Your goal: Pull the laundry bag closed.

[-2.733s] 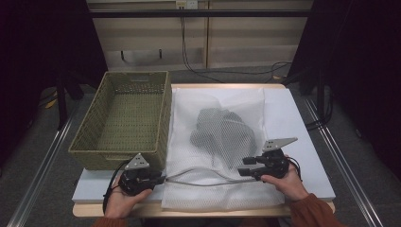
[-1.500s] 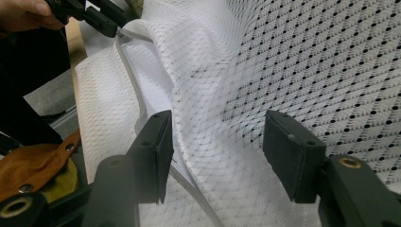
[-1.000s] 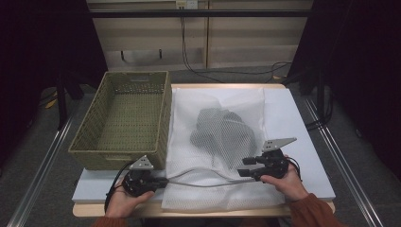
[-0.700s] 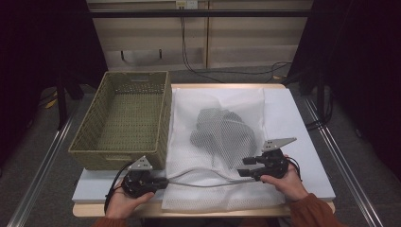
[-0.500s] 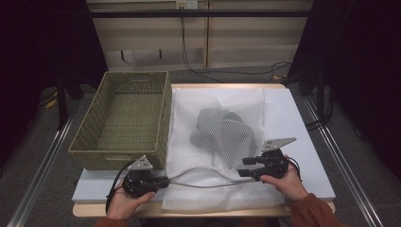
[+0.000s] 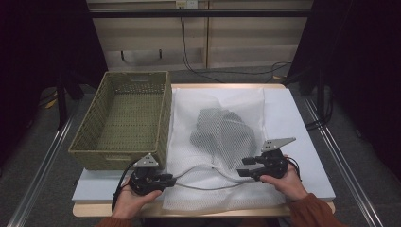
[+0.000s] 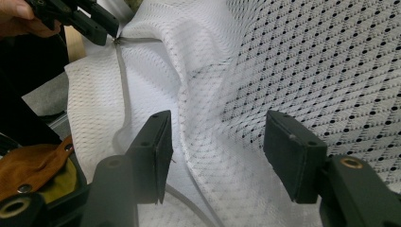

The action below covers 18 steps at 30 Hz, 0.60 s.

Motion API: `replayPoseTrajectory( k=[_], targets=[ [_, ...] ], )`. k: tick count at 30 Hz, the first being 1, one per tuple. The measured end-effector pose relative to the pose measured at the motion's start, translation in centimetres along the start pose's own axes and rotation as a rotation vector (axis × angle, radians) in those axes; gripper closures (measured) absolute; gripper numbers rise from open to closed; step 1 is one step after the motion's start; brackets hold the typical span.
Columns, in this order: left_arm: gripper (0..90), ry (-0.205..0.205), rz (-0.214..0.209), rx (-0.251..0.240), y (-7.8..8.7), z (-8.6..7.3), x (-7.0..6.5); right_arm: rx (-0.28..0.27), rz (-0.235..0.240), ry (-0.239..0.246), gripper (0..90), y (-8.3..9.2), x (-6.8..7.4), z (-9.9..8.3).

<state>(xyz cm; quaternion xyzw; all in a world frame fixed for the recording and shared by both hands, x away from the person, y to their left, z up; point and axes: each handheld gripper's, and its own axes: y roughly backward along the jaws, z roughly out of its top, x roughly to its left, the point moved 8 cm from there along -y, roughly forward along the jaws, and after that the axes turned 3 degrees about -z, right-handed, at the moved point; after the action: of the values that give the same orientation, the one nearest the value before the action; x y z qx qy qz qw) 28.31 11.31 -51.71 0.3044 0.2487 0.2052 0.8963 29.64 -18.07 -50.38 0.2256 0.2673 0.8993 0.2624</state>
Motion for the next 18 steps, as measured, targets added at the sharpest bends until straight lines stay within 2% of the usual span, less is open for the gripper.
replayPoseTrajectory(
  k=[3, 5, 8, 9, 10, 12, 14, 18],
  targets=[
    [68.1, 0.01, -0.001, 0.009, -0.3, -0.1, 0.0, -0.001, 0.0, 0.0, 42.5, 0.0, 0.0, 0.0],
    [67.2, -0.002, -0.009, -0.006, -0.3, 0.3, -0.4, 0.001, 0.002, 0.001, 42.5, -0.1, 0.0, 0.0],
    [65.6, -0.002, -0.025, 0.005, -0.6, 0.2, -0.6, 0.003, 0.003, 0.005, 42.6, -0.1, 0.0, 0.0],
    [65.7, -0.008, -0.013, 0.009, -0.6, 0.2, -0.4, 0.003, 0.004, -0.001, 42.7, -0.2, 0.1, 0.0],
    [65.7, 0.0, -0.021, 0.008, -0.6, 0.1, -0.4, 0.005, 0.004, -0.002, 42.7, -0.2, 0.1, -0.1],
    [65.7, 0.009, -0.005, -0.015, -0.3, 0.4, -0.1, 0.003, 0.005, 0.0, 42.7, -0.2, 0.1, -0.1],
    [65.6, 0.036, -0.026, -0.054, 0.2, 0.7, 0.0, 0.004, 0.005, 0.0, 42.8, -0.2, 0.1, -0.1],
    [65.7, 0.054, -0.002, -0.088, 1.3, 0.8, 0.5, -0.002, 0.008, -0.001, 43.5, -0.2, 0.0, 0.0]
  ],
)
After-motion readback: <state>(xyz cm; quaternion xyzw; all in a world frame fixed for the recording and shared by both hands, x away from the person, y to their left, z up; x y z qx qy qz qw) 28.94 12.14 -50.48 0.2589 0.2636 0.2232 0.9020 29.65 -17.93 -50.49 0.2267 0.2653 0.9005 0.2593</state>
